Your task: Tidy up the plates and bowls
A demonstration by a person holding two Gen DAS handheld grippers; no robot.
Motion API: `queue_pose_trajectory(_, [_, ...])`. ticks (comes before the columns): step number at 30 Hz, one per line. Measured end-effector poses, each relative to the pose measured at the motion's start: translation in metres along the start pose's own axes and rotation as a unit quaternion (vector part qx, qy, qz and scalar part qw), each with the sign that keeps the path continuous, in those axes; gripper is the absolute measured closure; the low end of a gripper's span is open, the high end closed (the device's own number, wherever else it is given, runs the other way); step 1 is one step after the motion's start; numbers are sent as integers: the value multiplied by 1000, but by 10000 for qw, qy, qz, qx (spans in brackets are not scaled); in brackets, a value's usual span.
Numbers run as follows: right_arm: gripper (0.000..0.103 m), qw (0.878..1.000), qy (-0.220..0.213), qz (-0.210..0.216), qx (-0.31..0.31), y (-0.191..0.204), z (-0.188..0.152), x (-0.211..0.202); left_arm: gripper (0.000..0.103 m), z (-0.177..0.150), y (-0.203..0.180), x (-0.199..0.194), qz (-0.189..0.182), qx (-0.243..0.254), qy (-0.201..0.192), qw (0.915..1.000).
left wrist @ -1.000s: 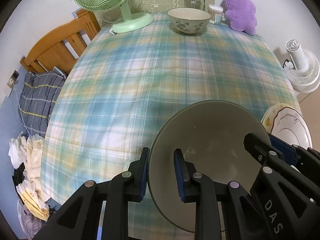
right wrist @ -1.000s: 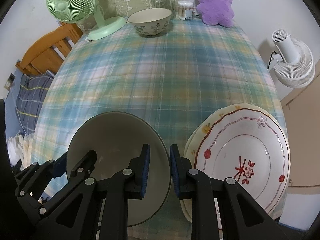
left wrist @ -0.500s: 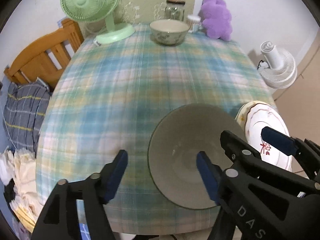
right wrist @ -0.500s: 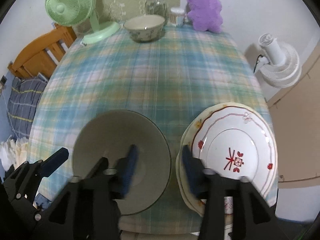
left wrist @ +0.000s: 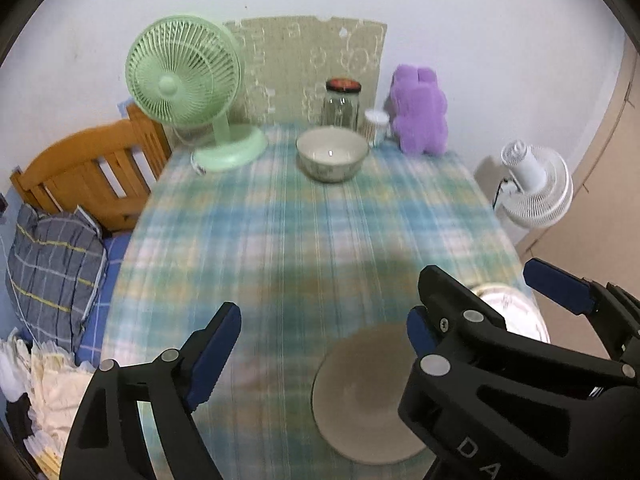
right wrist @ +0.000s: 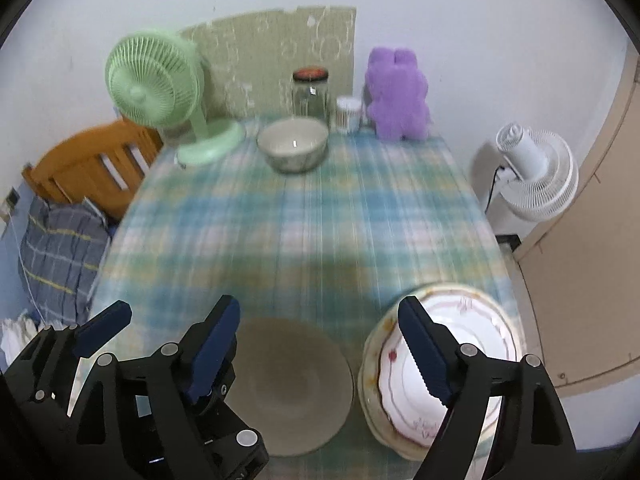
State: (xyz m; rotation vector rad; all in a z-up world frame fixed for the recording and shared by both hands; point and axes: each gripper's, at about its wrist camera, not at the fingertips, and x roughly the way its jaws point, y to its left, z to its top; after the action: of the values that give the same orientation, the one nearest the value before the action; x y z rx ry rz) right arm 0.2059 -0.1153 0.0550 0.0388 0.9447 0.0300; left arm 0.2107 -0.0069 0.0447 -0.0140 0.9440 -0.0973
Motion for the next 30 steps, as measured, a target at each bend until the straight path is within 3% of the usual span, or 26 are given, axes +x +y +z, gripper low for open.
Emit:
queue_pose_trajectory(3, [19,9998,-124,138,-48,-3,16,2,15,15,-4,5,72,-53,-27,10000])
queue_pose_trajectory(6, [19,9997,-89,172,-131,-7,32,9,8,28,-10,12,321,-156,-6,9994])
queue_pose_trajectory(17, [19,9972,-42,442,-606,-33,90,47,8,76,-32,48,326,-368,-114,9987])
queue_pose_trajectory(22, [19,9949,-92,770,-650,-47,115,66,8,100,-40,64,474,-415,-199,9978])
queue_pose_trajectory(30, [19,9930,-155,898,-757,-52,152,102,8,134,-40,92,765,-553,-258,9952])
